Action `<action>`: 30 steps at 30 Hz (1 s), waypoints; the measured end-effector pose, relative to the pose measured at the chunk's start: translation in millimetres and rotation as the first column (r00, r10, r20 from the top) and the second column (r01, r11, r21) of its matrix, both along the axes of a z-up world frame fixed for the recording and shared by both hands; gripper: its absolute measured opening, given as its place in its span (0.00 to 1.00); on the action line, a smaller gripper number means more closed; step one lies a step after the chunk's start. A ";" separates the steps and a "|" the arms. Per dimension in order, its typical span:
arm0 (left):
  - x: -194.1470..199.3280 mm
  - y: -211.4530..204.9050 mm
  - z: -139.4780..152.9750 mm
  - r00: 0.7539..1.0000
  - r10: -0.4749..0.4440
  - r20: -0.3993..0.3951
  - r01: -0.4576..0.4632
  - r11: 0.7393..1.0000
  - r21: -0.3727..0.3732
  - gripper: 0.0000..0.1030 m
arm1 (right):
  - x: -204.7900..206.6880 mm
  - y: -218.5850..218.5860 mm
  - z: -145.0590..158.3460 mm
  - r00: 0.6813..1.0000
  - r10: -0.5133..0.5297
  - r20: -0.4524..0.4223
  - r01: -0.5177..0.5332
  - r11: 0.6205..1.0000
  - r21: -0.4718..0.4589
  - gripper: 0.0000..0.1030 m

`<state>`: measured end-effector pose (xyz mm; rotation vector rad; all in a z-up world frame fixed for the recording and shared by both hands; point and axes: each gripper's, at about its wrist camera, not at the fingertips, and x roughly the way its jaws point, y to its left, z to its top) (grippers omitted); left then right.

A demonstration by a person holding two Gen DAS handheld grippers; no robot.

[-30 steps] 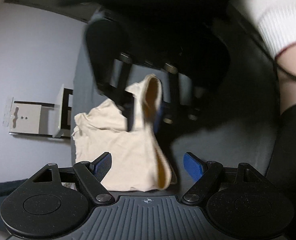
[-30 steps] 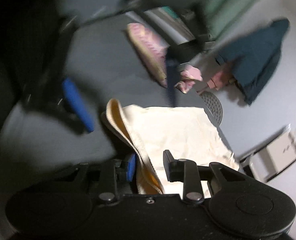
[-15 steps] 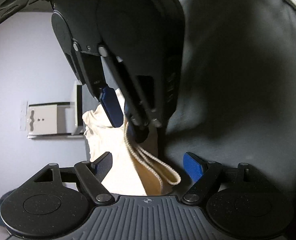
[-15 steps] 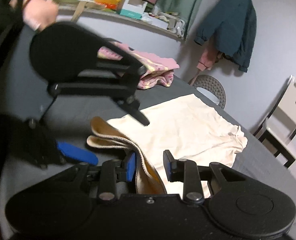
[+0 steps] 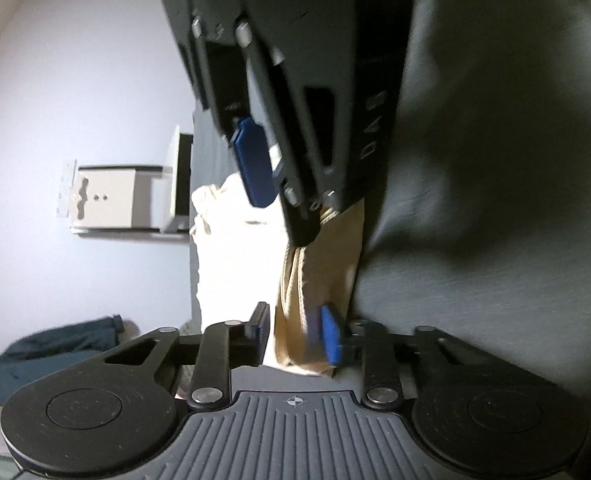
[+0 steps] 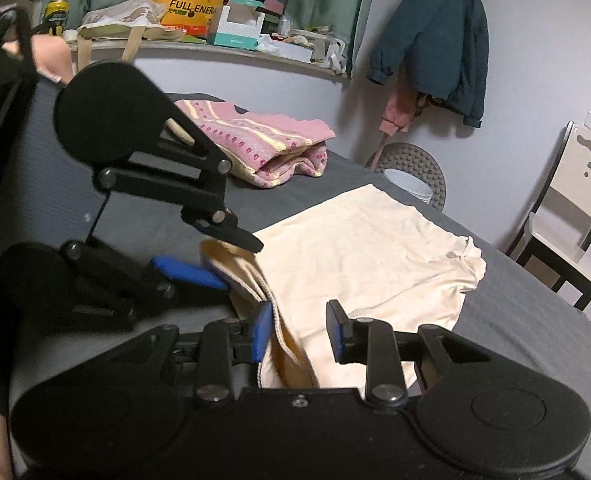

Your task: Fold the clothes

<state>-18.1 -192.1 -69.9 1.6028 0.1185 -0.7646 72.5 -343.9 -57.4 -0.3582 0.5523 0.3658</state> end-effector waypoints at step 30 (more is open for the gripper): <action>-30.4 15.5 -6.0 0.999 -0.032 0.019 0.030 0.996 0.079 0.41 | -22.2 73.3 -51.7 0.961 0.252 0.115 -0.168 0.862 -0.479 0.14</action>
